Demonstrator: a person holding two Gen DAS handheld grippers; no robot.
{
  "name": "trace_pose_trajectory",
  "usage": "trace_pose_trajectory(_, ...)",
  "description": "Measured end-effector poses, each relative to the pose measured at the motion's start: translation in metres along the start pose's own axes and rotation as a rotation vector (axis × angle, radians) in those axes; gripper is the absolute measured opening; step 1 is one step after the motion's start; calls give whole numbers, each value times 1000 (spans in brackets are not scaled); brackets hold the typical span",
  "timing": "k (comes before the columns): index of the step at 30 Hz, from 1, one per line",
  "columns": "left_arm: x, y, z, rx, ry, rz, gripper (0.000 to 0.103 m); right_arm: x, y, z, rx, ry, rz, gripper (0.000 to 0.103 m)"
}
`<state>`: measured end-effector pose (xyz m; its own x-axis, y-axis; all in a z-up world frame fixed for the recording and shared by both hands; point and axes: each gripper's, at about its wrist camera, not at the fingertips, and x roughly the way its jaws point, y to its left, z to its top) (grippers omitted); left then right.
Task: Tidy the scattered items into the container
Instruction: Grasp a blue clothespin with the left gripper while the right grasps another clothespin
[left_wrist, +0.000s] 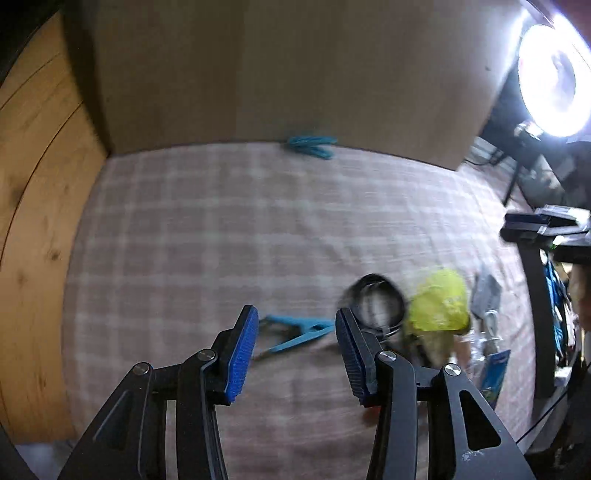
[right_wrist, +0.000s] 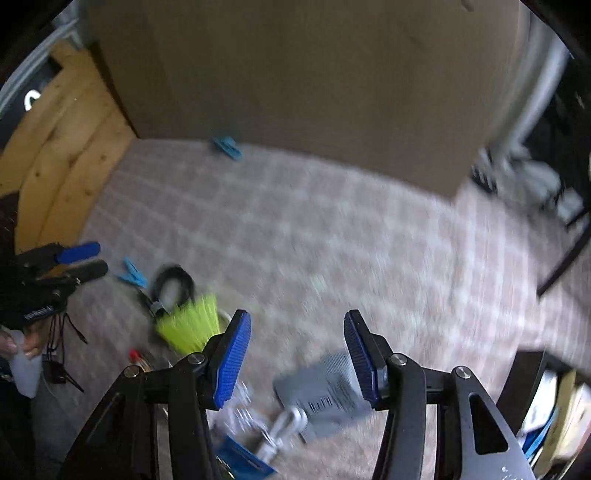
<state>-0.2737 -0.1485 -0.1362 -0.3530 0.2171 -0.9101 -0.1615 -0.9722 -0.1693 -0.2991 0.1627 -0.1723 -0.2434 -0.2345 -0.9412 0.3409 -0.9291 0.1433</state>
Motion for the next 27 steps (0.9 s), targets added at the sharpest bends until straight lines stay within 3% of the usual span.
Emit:
trace_pose_trajectory(7, 17, -1, -7, 39, 26, -3, 47, -2, 40, 81, -128, -48, 32, 49)
trace_pose_trajectory(13, 37, -18, -4, 145, 33, 21, 47, 39, 68, 137, -176, -32, 15, 49)
trace_pose_trajectory(22, 54, -35, 8, 324, 61, -9, 51, 98, 74, 178, -141, 13, -4, 49)
trace_pose_trajectory(27, 64, -33, 11, 352, 95, -22, 51, 120, 75, 184, -117, 58, 27, 49)
